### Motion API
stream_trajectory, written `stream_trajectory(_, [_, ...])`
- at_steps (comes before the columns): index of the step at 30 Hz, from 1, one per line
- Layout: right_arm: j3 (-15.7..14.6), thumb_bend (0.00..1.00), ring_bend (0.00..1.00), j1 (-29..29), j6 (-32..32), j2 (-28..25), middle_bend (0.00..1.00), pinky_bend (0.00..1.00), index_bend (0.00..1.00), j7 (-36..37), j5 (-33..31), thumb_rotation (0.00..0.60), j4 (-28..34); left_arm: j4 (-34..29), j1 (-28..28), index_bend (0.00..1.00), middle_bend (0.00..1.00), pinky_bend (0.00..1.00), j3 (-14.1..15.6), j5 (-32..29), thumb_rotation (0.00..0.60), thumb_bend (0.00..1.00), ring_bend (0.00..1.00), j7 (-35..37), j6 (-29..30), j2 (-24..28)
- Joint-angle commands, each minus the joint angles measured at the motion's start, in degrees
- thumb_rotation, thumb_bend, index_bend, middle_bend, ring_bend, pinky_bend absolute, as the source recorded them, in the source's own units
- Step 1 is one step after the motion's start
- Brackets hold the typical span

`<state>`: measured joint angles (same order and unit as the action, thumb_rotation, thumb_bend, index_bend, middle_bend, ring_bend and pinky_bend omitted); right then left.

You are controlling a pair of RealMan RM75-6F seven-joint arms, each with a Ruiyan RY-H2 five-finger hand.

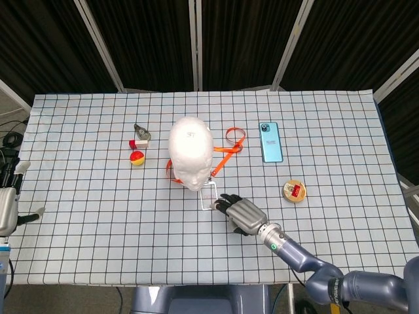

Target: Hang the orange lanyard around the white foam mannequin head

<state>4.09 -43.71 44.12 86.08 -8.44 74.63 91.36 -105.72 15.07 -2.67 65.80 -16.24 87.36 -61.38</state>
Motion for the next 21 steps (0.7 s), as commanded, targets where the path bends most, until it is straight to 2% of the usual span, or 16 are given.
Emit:
stream_trajectory(1, [0.1,1.0,0.05,-1.0,-0.9,2.3,0.14,0.15,0.18,-2.2,-1.7,0.6,-1.6,0.4,-0.3,0.0,0.0,0.0,-0.5,0.1,0.6,0.0,0.0,0.6,-0.5,0.2])
stream_trajectory(10, [0.0,1.0,0.05,-1.3,-0.9,5.7,0.14,0.15,0.18,-4.4,-4.8,0.6,-3.8,0.7,-1.1,0.0,0.0,0.0,-1.4,0.8,0.6,0.0,0.0,1.3,-1.6,0.3])
stream_trajectory(21, [-1.2,1.0,0.11,-1.4,-2.3,3.9,0.2,0.19,0.19,-4.1,-5.7,0.6,-1.2,0.6,-1.8,0.0,0.0,0.0,-2.1,2.0,0.6,0.0,0.0,1.0,-2.5,0.1])
